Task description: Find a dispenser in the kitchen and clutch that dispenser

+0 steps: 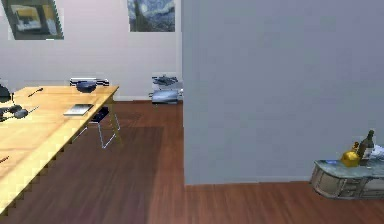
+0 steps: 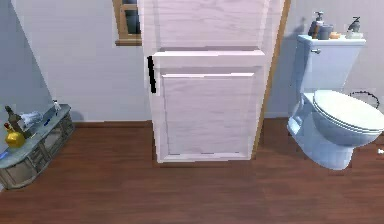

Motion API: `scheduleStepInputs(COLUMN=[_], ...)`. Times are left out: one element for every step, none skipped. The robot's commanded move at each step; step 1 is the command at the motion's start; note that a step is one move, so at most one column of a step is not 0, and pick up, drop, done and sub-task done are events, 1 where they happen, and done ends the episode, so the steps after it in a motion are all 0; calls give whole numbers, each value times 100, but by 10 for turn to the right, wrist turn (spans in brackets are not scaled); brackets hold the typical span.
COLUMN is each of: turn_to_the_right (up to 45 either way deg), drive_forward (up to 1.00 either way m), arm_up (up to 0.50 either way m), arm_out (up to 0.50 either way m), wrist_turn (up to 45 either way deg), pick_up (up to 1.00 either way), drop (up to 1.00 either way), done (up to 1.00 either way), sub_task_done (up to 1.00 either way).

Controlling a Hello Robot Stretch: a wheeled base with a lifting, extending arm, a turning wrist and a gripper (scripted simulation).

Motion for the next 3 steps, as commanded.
scheduleStepInputs(turn_to_the_right=[-60,0,-60], drive_forward=[0,25,0], arm_up=[0,0,0], arm_out=[0,0,0], wrist_turn=[0,0,0], pick_up=[0,0,0], drop=[0,0,0], done=[0,0,0], sub_task_done=[0,0,0])
